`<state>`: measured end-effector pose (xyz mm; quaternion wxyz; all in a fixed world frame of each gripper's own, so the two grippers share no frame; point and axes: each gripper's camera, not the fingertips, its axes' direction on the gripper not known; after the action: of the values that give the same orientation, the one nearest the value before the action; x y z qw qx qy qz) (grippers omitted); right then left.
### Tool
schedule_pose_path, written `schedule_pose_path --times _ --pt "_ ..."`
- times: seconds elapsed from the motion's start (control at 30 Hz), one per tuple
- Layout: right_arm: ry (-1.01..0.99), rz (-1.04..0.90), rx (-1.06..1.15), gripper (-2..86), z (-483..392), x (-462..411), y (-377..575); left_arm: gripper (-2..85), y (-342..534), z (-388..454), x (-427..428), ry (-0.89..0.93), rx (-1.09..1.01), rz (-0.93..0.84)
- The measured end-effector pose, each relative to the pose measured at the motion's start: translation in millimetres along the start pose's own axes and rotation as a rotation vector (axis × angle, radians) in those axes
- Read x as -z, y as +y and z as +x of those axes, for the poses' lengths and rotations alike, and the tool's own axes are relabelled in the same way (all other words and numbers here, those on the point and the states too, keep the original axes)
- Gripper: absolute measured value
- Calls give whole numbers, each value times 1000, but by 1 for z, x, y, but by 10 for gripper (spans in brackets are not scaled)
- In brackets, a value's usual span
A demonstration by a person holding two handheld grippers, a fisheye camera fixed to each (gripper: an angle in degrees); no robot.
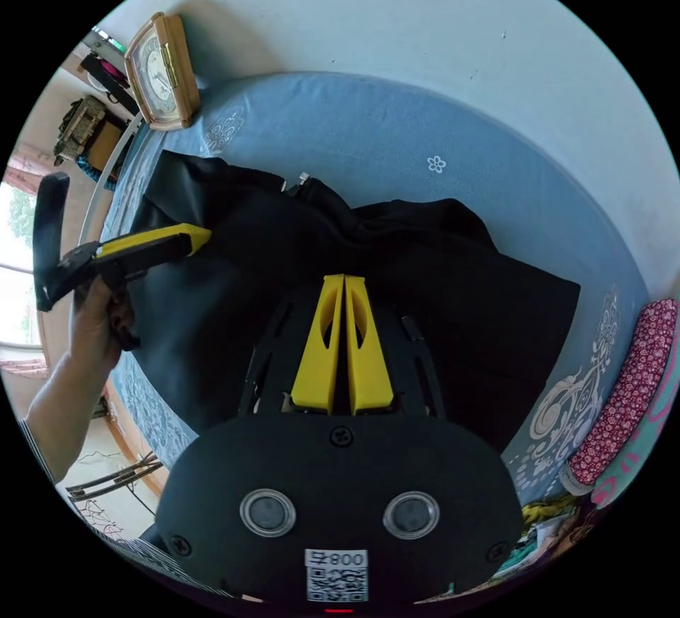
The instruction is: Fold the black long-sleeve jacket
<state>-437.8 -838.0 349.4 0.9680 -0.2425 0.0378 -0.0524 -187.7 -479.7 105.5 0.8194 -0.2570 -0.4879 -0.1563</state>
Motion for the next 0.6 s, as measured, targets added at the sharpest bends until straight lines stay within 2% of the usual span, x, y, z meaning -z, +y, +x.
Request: schedule_pose_path --times 0.1,0.3,0.43,0.6 --pt "-18 -7 -4 0 1 11 -4 8 59 -26 23 18 52 89" --pt "-81 -19 -22 0 8 32 -9 50 216 -113 56 10 444 172" --pt "-106 10 -33 0 11 60 -8 115 303 -169 39 233 713 199" --pt "-126 108 -59 0 1 104 3 141 347 -206 5 474 797 260"
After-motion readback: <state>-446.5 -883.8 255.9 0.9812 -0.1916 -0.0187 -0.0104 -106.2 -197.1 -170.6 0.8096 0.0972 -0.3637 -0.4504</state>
